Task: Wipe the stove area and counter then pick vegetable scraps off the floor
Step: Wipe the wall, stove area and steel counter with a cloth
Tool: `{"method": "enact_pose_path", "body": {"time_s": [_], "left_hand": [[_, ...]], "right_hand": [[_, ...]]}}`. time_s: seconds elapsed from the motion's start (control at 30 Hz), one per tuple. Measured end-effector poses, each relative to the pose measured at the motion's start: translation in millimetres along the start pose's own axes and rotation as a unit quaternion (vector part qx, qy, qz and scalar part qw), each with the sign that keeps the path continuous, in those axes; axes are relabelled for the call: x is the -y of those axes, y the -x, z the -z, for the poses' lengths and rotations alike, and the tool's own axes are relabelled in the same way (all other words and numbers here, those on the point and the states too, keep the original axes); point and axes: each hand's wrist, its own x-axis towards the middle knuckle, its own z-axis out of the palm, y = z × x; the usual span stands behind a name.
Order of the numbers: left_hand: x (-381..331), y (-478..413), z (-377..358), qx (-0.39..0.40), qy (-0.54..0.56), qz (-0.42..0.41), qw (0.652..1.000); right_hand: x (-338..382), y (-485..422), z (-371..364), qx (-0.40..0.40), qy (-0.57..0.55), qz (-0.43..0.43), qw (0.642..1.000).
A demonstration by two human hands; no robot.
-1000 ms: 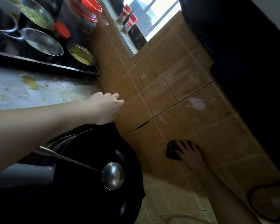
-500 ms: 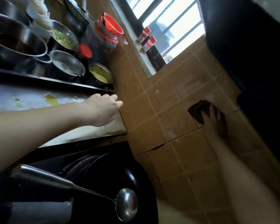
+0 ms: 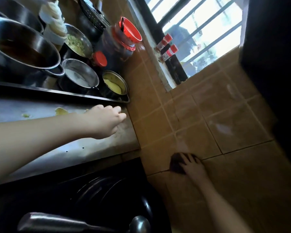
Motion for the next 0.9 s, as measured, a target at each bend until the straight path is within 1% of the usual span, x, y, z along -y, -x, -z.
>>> {"method": "enact_pose_path", "body": {"time_s": [0.07,0.17,0.23,0.33,0.43,0.5,0.6,0.67,0.77,0.83,0.9], "left_hand": [[6.1,-3.4,2.3,0.006,0.002,0.004,1.0],[13.2,-8.2,5.4,0.007,-0.004,0.007,1.0],[17.8,-10.4,7.6,0.006,0.0,0.005,1.0],[26.1,-13.9,12.3,-0.005,0.008,-0.001,1.0],[34.9,-15.8,13.7,-0.002,0.021,0.003,1.0],[39.1,-16.6,14.0,0.0,0.019,0.003,1.0],[43.9,-18.2,12.2,-0.001,0.011,0.001,1.0],[44.9,-19.9,11.5,-0.005,0.009,0.002,1.0],[40.3,-21.0,9.9,-0.012,0.019,-0.001,1.0],[33.1,-20.3,7.8,-0.012,0.027,-0.003,1.0],[22.9,-19.1,5.3,-0.008,0.021,-0.006,1.0]], "right_hand": [[-13.6,1.6,11.5,-0.024,-0.001,-0.026,0.999],[-45.8,-0.3,48.1,-0.09,-0.028,-0.12,0.988],[-70.2,-3.3,80.6,-0.149,-0.076,-0.188,0.968],[-104.8,-10.2,127.2,-0.229,-0.131,-0.268,0.927],[-121.7,-21.5,161.5,-0.243,-0.19,-0.31,0.899],[-120.2,-30.8,168.4,-0.249,-0.2,-0.309,0.896],[-102.0,-44.0,160.5,-0.251,-0.193,-0.286,0.904],[-83.0,-52.8,149.3,-0.216,-0.189,-0.253,0.924],[-48.8,-62.6,123.7,-0.134,-0.177,-0.166,0.961],[-25.2,-62.0,102.5,-0.086,-0.166,-0.125,0.974],[-7.8,-52.2,78.9,-0.066,-0.151,-0.112,0.98]]}}
